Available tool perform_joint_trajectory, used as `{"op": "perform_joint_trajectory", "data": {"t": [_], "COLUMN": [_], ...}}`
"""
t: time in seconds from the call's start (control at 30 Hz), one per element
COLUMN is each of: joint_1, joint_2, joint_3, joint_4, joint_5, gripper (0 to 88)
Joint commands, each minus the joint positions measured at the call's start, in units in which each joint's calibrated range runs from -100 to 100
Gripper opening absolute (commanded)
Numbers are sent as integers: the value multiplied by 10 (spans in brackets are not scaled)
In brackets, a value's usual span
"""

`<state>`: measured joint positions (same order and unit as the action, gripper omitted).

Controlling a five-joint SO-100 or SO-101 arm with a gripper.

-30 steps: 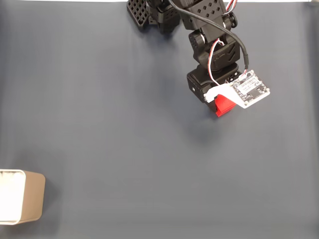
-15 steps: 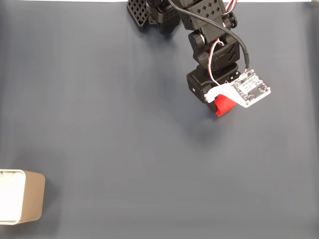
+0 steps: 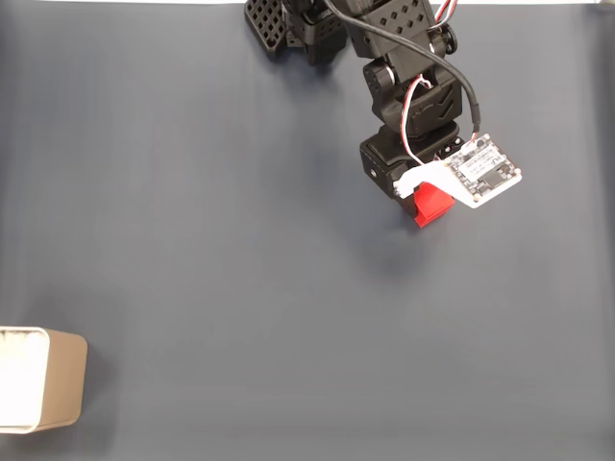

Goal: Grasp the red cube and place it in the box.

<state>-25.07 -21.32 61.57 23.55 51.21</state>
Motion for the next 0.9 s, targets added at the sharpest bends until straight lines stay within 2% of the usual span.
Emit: {"op": "perform_joint_trajectory", "data": {"t": [0.0,0.33,0.87], "joint_1": [8,14,52], "joint_2": [-8,-17,-47], "joint_3": [-14,-17,-120], "joint_4": [-4,7,127], "joint_5": [-6,-8,-38], "gripper": [40,34,24]}}
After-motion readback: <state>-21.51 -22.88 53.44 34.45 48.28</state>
